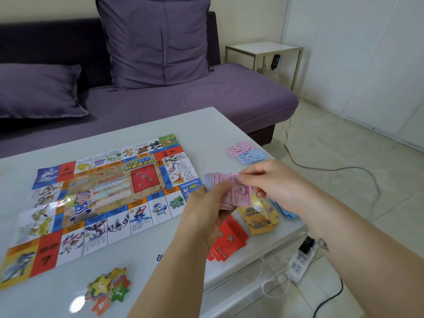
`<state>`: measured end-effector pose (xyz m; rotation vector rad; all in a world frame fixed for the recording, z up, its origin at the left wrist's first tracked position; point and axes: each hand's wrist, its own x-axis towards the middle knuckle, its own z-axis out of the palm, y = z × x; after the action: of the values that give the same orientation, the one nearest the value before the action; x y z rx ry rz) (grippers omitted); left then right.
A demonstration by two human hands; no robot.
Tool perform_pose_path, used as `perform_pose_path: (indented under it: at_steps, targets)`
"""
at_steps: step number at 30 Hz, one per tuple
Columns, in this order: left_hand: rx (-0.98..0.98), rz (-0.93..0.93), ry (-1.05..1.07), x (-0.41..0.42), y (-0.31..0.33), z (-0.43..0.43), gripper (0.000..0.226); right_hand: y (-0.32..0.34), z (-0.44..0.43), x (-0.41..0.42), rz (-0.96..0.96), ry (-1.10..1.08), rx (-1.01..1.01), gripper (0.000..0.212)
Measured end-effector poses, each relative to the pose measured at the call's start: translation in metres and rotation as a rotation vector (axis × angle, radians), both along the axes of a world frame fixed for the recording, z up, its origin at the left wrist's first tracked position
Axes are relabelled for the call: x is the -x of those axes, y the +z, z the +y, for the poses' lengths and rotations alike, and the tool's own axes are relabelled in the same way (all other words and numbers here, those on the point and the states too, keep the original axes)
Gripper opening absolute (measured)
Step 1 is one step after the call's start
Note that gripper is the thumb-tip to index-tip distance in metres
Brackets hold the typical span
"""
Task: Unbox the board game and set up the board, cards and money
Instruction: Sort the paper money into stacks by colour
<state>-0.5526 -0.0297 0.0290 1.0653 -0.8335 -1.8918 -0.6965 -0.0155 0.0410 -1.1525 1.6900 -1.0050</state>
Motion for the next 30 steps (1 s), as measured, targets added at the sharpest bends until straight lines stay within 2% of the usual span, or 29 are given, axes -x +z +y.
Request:
perform_pose_path:
  at_steps: [3, 7, 12, 17, 20, 24, 26, 30]
  targets:
    - [0.011, -0.039, 0.030, -0.002, 0.000, -0.003, 0.006, 0.004, 0.000, 0.003, -0.011, -0.043, 0.012, 0.007]
    - [0.092, -0.131, 0.050, -0.003, -0.004, -0.004, 0.007, 0.017, 0.005, 0.008, -0.201, 0.052, -0.013, 0.006]
    - [0.103, -0.142, 0.018, 0.000, -0.005, 0.000, 0.010, 0.008, 0.004, 0.000, -0.088, 0.112, -0.054, 0.020]
    - [0.084, -0.143, 0.032, 0.001, -0.007, 0.003, 0.004, 0.002, 0.000, -0.002, -0.038, 0.090, -0.063, 0.004]
    - [-0.041, -0.007, 0.099, 0.003, -0.005, 0.003, 0.005, 0.000, -0.003, -0.002, -0.041, 0.047, -0.031, 0.003]
    - [-0.213, 0.216, 0.248, -0.005, -0.002, -0.010, 0.007, 0.001, -0.029, 0.010, -0.098, -0.159, 0.113, 0.009]
    - [-0.249, 0.254, 0.273, -0.010, -0.002, -0.018, 0.007, 0.002, -0.056, 0.021, 0.015, -0.246, 0.171, 0.008]
    - [-0.292, 0.286, 0.276, -0.009, -0.001, -0.029, 0.009, -0.003, -0.111, 0.036, 0.225, -0.336, 0.187, 0.021]
